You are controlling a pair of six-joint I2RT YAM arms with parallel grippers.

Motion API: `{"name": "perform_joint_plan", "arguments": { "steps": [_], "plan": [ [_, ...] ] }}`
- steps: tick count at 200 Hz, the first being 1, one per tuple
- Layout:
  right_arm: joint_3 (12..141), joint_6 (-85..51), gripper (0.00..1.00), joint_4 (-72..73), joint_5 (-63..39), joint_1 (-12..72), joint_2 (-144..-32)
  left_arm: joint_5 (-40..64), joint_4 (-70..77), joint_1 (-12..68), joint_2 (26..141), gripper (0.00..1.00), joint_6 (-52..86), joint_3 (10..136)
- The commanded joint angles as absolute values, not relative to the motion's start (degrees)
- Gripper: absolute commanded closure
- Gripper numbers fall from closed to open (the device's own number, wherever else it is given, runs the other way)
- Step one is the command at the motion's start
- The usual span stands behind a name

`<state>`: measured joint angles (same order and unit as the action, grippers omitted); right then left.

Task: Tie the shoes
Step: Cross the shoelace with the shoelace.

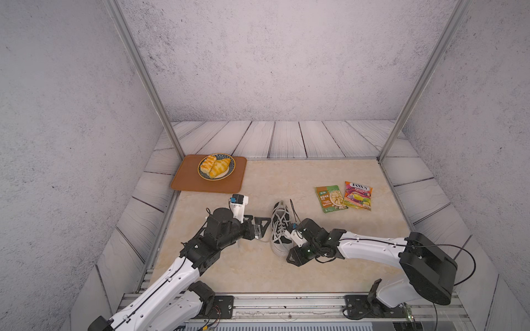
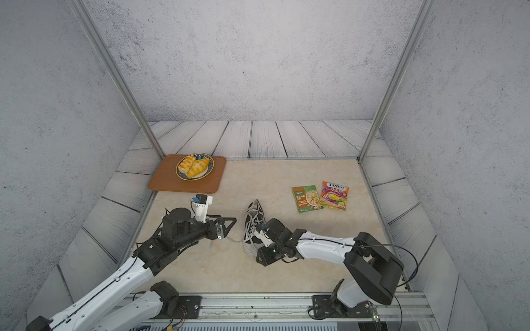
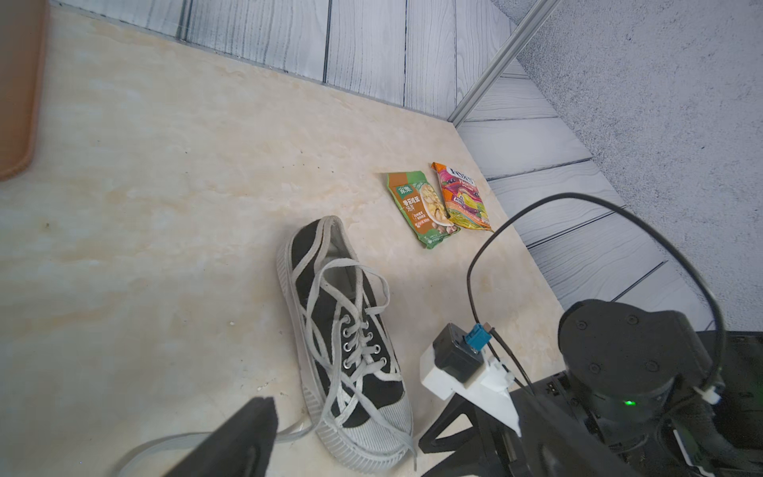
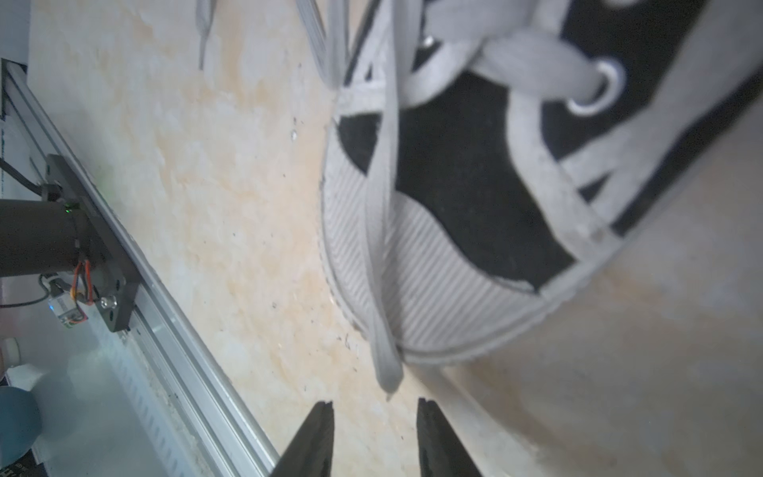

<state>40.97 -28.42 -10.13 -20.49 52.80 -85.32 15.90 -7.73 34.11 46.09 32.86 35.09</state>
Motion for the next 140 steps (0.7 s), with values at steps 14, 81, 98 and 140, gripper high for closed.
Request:
{"name": "perform_joint_plan", "arguments": {
  "steps": [14, 81, 98, 140],
  "plan": [
    [40.91, -29.8, 0.65, -4.67, -18.37, 53.48, -89.19, 18.26, -10.01, 33.31, 44.42, 0.02, 32.68, 37.09],
    [40.58, -28.86, 0.89, -7.76, -15.43, 53.53, -88.11, 20.15, -10.85, 33.13, 44.29, 0.01, 32.45, 37.44],
    [40.87, -27.73, 0.99, -10.19, -14.46, 53.59, -86.39, 21.59, -10.56, 33.13, 45.07, 0.03, 32.0, 37.44],
    [44.33, -19.59, 1.0, -20.96, -10.37, 53.57, -81.1, 29.81, -5.12, 33.32, 48.93, 0.08, 29.27, 36.41]
  ]
}}
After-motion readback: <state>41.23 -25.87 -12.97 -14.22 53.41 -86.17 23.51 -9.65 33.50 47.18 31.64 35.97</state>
